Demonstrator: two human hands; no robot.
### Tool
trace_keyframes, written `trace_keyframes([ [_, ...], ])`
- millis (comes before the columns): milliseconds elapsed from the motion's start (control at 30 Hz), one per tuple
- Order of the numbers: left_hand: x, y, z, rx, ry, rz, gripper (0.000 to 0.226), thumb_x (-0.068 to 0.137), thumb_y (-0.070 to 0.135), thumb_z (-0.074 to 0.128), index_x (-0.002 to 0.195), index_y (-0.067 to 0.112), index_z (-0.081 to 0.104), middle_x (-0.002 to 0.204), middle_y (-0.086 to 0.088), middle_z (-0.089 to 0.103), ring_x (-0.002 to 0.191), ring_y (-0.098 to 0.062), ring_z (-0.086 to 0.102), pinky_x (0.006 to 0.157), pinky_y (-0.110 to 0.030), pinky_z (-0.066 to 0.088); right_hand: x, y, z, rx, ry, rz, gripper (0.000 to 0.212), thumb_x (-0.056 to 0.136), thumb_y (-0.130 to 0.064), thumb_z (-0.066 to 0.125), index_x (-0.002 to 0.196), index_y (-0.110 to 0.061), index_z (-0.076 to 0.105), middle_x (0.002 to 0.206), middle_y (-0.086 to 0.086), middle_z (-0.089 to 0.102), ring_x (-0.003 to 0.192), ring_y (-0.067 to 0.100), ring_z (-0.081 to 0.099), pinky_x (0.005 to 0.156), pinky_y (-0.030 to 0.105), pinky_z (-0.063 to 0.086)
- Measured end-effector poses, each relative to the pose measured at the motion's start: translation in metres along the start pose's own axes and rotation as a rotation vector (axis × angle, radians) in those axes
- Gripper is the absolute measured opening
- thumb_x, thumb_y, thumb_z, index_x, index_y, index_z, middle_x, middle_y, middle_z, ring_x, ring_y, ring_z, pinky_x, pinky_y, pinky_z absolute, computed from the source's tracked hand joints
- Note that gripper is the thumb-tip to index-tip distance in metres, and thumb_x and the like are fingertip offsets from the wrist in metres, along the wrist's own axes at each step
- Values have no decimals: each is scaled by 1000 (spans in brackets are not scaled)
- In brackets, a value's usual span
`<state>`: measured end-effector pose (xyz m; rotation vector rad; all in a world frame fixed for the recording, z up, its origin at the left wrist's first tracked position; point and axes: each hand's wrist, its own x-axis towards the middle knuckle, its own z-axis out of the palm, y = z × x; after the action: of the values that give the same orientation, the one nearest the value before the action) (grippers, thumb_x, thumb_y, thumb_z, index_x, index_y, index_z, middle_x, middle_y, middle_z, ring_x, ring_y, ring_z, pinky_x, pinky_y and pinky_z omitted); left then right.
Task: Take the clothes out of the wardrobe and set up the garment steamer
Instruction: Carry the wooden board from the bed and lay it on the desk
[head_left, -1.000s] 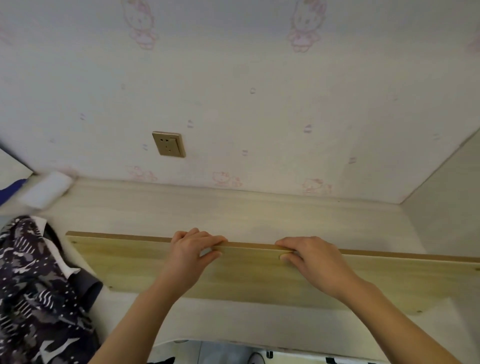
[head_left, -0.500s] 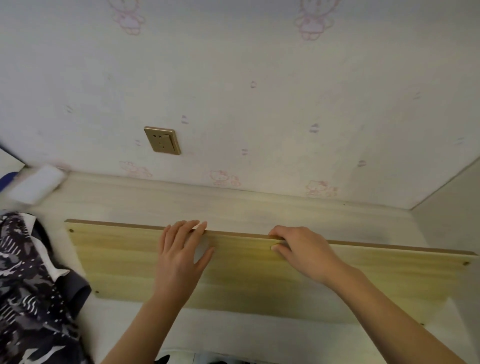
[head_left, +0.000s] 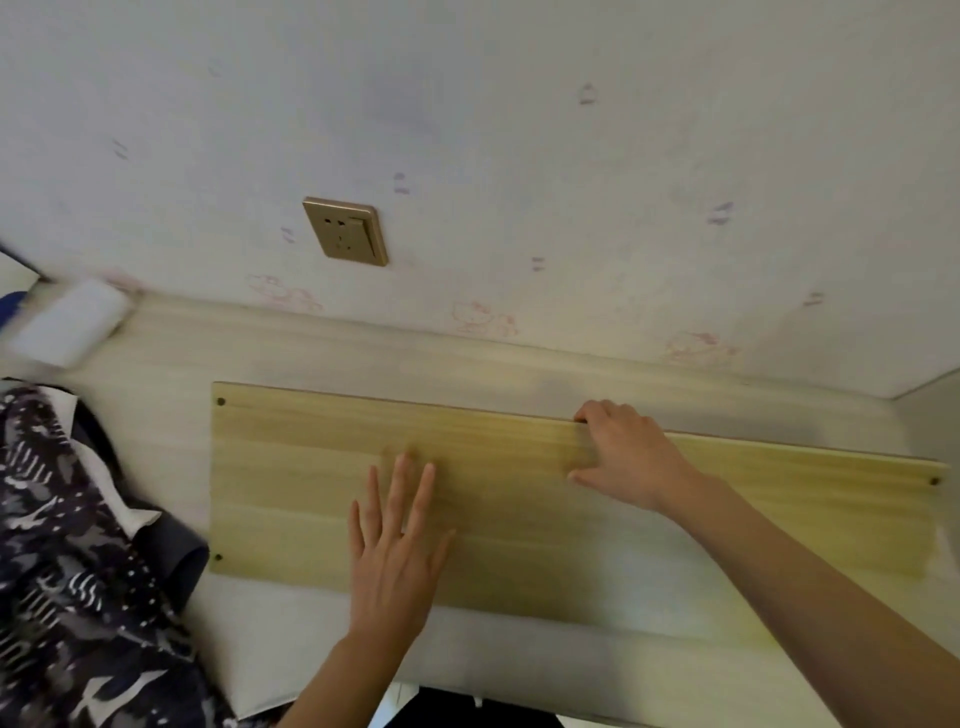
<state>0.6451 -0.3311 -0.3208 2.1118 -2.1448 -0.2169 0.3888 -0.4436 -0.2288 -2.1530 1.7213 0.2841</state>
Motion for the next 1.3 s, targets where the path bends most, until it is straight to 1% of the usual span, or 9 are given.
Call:
trace_keyframes([
  [133, 12, -10, 20, 29, -66, 8, 69, 91, 60, 28, 153, 31, 15, 162, 2, 9, 148, -32, 1, 114, -54, 14, 21, -5, 20, -41, -14, 18, 72, 74, -50, 71, 129, -21, 35, 125, 6, 44, 114, 30, 45, 95, 43, 38],
  [267, 17, -20, 43, 54, -123, 11, 69, 91, 65, 21, 152, 34, 14, 162, 0, 10, 148, -32, 4, 114, -58, 13, 42, -7, 33, -28, -88, 34, 75, 75, -49, 72, 132, -19, 35, 129, 8, 42, 118, 31, 43, 99, 43, 37],
  [533, 27, -31, 63, 25, -174, 0, 72, 85, 63, 35, 150, 40, 18, 160, 3, 16, 147, -30, 9, 111, -63, 17, 74, -9, 50, -9, -238, 80, 81, 76, -44, 74, 139, -13, 33, 135, 13, 38, 123, 35, 40, 101, 45, 39],
  [733, 28, -35, 67, 16, -165, -14, 71, 83, 64, 36, 149, 40, 23, 160, 5, 19, 147, -28, 12, 112, -61, 16, 83, -11, 57, 18, -269, 109, 82, 73, -40, 78, 137, -11, 36, 133, 13, 36, 121, 35, 40, 99, 45, 41],
  [1033, 31, -48, 71, 13, -167, -1, 70, 84, 64, 35, 149, 42, 22, 160, 6, 19, 147, -28, 13, 111, -61, 17, 88, -20, 66, 28, -287, 131, 80, 72, -41, 78, 135, -10, 39, 130, 12, 38, 119, 34, 39, 98, 45, 42],
  [1133, 31, -50, 72, 9, -166, -1, 70, 85, 64, 34, 149, 43, 20, 160, 6, 18, 148, -27, 12, 111, -62, 16, 90, -20, 66, 15, -286, 127, 79, 72, -45, 77, 133, -10, 41, 127, 11, 39, 119, 33, 35, 98, 44, 42],
  [1200, 31, -50, 72, 9, -169, -2, 69, 85, 65, 32, 149, 43, 19, 160, 6, 17, 148, -27, 11, 112, -61, 16, 89, -21, 66, -20, -263, 106, 72, 72, -45, 76, 127, -10, 45, 123, 9, 39, 116, 31, 31, 96, 43, 44],
  [1233, 31, -50, 72, 9, -171, -2, 69, 86, 65, 31, 150, 42, 19, 160, 7, 16, 148, -27, 12, 112, -61, 15, 88, -22, 65, -38, -233, 91, 62, 76, -40, 74, 123, -10, 48, 122, 9, 38, 114, 30, 30, 94, 41, 46],
  [1300, 32, -50, 73, 14, -174, -7, 69, 86, 65, 30, 150, 42, 19, 160, 7, 16, 148, -27, 12, 112, -60, 14, 86, -26, 64, -56, -143, 58, 36, 86, -20, 63, 118, -9, 52, 122, 10, 39, 112, 29, 32, 91, 40, 47],
])
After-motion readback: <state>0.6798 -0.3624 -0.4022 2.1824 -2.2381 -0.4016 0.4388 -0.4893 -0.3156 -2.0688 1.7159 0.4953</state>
